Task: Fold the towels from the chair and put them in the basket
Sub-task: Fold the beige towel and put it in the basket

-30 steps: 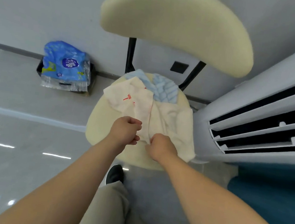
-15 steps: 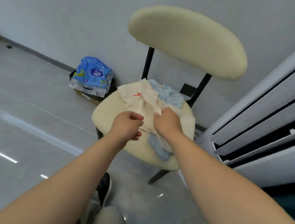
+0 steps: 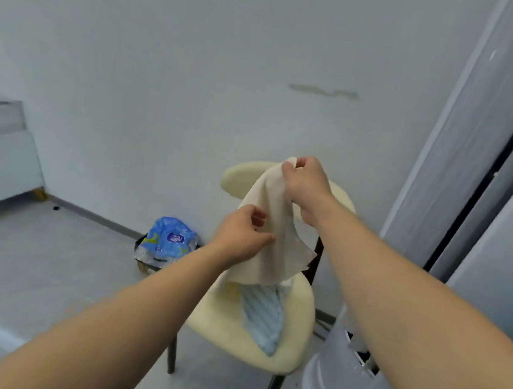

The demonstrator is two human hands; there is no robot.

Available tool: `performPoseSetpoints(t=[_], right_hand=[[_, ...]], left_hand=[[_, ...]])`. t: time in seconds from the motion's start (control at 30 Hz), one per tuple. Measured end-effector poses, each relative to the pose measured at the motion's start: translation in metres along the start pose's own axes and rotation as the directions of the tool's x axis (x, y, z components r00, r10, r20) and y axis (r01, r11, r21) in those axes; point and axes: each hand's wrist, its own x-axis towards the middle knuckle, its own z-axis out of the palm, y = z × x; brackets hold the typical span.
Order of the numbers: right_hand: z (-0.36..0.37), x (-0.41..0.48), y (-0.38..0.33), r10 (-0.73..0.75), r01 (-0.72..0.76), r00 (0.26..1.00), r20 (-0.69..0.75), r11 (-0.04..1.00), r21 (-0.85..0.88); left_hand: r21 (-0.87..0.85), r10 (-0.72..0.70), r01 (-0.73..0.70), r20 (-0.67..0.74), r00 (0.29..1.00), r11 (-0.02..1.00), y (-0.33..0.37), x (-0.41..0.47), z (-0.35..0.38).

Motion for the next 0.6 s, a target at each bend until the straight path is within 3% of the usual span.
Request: performPoseSetpoints(t=[0.2, 0.37, 0.5, 0.6], right_hand=[[-0.025, -0.006, -0.065, -0.069, 0.075, 0.997, -0.047, 0.986, 0.151], [-0.032, -0.011, -0.097, -0.176, 0.162, 0.983, 0.056, 0.966, 0.204], [-0.036, -0.016, -0.107, -0.169, 0.159, 0.982, 0.080, 0.981, 0.115], [-0.044, -0.021, -0.105, -0.237, 0.244, 0.968, 0.089, 0.966, -0.081]], left_hand=[[0.076, 0.142, -0.134, -0.111, 0.984, 0.988, 0.045, -0.014, -0.023], [-0.051, 0.206, -0.210, -0.076, 0.976, 0.976, 0.065, -0.020, -0.031], [0.042, 0.141, -0.136, -0.130, 0.981, 0.990, 0.073, -0.021, -0.038], [0.135, 0.090, -0.066, -0.180, 0.980, 0.989, 0.067, -0.016, -0.047]])
